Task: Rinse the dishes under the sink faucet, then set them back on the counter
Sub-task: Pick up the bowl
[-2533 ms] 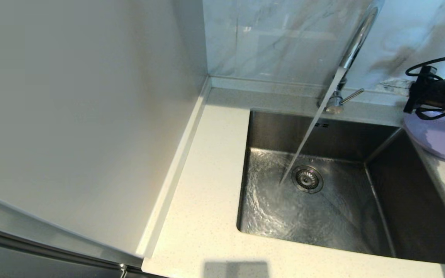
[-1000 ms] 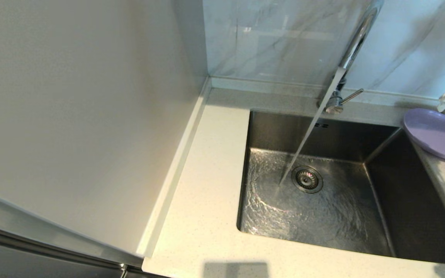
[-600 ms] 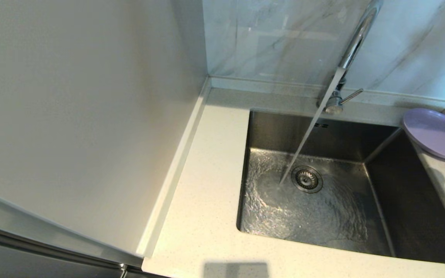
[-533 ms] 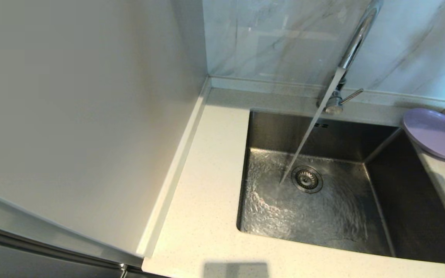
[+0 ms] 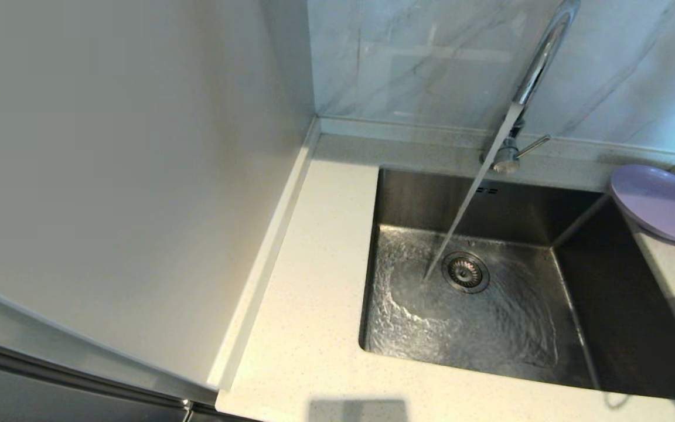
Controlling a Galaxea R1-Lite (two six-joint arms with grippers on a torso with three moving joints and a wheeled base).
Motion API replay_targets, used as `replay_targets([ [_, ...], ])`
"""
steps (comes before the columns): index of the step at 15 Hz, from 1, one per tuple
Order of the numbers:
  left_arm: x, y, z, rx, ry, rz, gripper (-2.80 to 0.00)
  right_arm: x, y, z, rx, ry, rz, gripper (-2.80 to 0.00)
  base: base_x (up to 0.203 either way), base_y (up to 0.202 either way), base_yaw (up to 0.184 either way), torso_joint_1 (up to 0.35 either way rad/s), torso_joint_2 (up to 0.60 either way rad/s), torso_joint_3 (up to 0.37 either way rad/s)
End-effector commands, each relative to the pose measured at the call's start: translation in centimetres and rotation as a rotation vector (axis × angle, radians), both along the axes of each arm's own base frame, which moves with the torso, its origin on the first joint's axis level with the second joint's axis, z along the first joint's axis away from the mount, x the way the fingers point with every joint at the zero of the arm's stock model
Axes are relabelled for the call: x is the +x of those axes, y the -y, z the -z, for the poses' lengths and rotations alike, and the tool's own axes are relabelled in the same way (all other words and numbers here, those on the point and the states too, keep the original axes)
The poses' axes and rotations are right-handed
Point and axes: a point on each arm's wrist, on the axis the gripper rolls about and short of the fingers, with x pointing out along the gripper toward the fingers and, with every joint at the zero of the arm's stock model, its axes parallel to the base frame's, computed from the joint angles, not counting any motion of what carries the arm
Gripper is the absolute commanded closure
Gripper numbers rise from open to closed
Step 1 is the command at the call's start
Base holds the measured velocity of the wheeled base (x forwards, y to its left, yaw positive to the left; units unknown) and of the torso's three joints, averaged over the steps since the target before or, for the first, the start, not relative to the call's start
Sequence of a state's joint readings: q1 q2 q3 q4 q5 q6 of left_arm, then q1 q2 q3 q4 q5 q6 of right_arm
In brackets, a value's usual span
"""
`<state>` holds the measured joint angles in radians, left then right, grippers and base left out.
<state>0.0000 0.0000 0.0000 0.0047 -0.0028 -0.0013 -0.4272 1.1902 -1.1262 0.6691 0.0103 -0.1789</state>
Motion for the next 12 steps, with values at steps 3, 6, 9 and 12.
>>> replay_targets([
  [3,0.0,0.0,0.0,0.0,0.0,0.0,0.0,-0.8,2.4,-0.1,-0.239,-0.153,-0.028,0.0,0.0,0.0,0.0,0.0,0.0,0.0],
  [6,0.0,0.0,0.0,0.0,0.0,0.0,0.0,-1.5,3.3,-0.4,-0.195,-0.264,-0.034,0.0,0.0,0.0,0.0,0.0,0.0,0.0],
  [9,0.0,0.0,0.0,0.0,0.0,0.0,0.0,-2.1,3.6,-1.0,-0.068,-0.372,-0.057,0.0,0.0,0.0,0.0,0.0,0.0,0.0],
  [12,0.0,0.0,0.0,0.0,0.0,0.0,0.0,-1.7,4.1,-0.7,0.008,-0.426,-0.045,0.0,0.0,0.0,0.0,0.0,0.0,0.0],
])
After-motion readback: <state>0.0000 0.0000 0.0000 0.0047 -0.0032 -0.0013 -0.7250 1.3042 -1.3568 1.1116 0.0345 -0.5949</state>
